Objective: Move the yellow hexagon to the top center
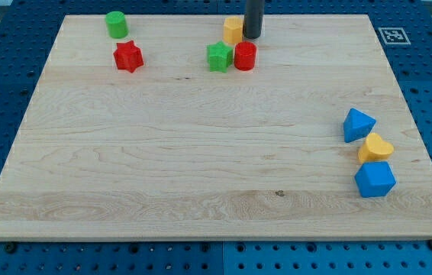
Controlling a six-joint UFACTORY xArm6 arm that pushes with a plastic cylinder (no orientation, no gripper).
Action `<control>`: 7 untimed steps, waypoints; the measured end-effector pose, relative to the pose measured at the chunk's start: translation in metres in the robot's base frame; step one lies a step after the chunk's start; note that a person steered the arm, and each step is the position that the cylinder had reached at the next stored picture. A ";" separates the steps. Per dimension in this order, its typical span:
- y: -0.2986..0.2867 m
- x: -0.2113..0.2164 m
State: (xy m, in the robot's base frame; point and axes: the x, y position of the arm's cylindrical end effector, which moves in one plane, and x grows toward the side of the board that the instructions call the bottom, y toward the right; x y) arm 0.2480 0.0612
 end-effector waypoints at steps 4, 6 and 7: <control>-0.031 0.020; -0.066 0.024; -0.067 0.024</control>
State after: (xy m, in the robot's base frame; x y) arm 0.2719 -0.0061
